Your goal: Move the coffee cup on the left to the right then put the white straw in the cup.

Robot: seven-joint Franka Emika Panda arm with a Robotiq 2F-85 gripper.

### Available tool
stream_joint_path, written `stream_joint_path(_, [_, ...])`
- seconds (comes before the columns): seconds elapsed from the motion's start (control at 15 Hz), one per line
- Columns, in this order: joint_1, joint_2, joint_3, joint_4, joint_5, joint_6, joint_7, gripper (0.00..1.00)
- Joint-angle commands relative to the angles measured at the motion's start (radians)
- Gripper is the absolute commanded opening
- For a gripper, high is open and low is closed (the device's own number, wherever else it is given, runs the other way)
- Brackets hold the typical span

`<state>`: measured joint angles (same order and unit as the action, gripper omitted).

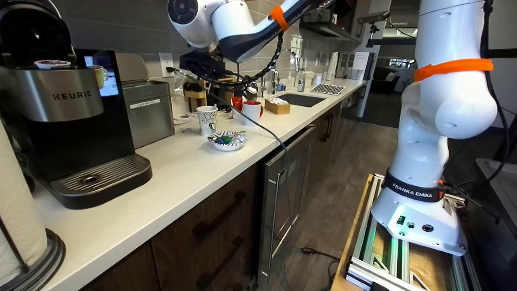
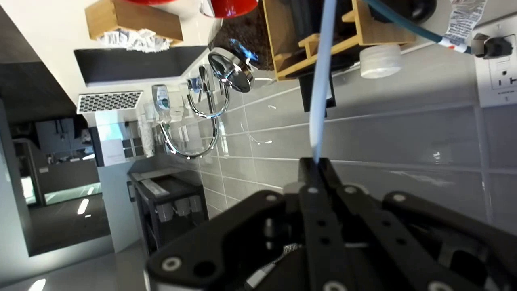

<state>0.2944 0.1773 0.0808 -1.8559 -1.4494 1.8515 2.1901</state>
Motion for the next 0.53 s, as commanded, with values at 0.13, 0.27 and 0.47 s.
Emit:
stream_joint_path(0.13, [-0.03, 0.095, 0.053, 0.083, -0.098, -0.007, -0.068, 0.01])
stream_joint_path(0.27, [-0.036, 0.124, 0.055, 0.1, -0.108, -0.001, -0.091, 0.01])
stream_joint_path(0.47, [-0.051, 0.154, 0.051, 0.118, -0.105, 0.006, -0.107, 0.01])
